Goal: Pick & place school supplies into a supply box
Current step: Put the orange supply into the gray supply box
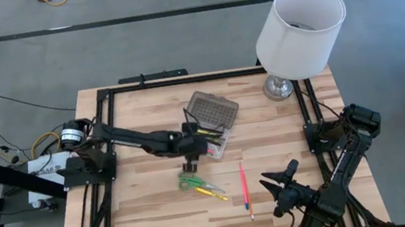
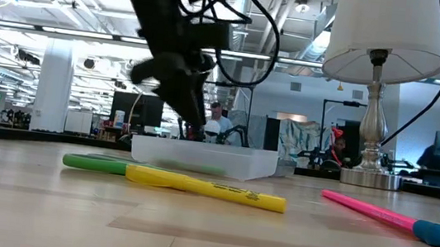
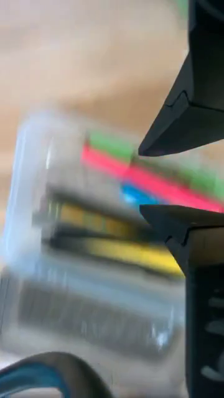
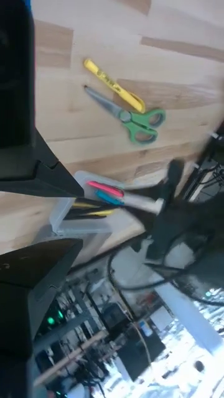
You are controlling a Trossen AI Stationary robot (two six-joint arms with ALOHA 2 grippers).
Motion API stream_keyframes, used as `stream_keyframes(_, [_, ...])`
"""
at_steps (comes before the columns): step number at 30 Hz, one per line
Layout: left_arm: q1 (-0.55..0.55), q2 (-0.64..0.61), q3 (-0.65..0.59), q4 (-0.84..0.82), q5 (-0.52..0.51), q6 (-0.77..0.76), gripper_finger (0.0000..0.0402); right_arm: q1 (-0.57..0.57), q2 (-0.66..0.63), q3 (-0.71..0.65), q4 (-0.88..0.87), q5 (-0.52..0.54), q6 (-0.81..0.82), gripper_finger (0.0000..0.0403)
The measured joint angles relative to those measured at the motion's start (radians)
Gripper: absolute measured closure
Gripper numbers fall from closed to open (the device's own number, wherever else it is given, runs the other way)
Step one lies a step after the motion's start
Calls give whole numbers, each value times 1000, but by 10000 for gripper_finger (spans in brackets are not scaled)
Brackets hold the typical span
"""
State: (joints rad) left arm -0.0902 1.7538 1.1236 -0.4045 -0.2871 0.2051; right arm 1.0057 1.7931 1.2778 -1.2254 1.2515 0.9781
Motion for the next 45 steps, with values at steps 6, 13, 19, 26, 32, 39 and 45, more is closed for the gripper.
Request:
stream_keyframes(6, [-161, 0, 0, -79, 11, -135, 269, -64, 0, 0, 34, -139, 140, 290])
stream_keyframes(13, [-346, 0, 0, -68, -125, -270, 269, -195, 0, 0, 210, -532, 167, 290])
stream_keyframes(19, [-436, 0, 0, -112, -332, -324, 269, -273, 0, 0, 271, -720, 168, 290])
stream_keyframes(26, [-455, 0, 0, -232, -439, -442, 270, -337, 0, 0, 328, -868, 192, 290])
stream_keyframes(32, [-448, 0, 0, -280, -460, -489, 270, -348, 16, 0, 394, -873, 174, 290])
stream_keyframes(39, [-448, 0, 0, -280, -462, -488, 270, -347, 91, -1, 408, -906, 142, 290])
stream_keyframes(45, [-448, 0, 0, -279, -462, -488, 270, -347, 93, 0, 422, -903, 155, 290])
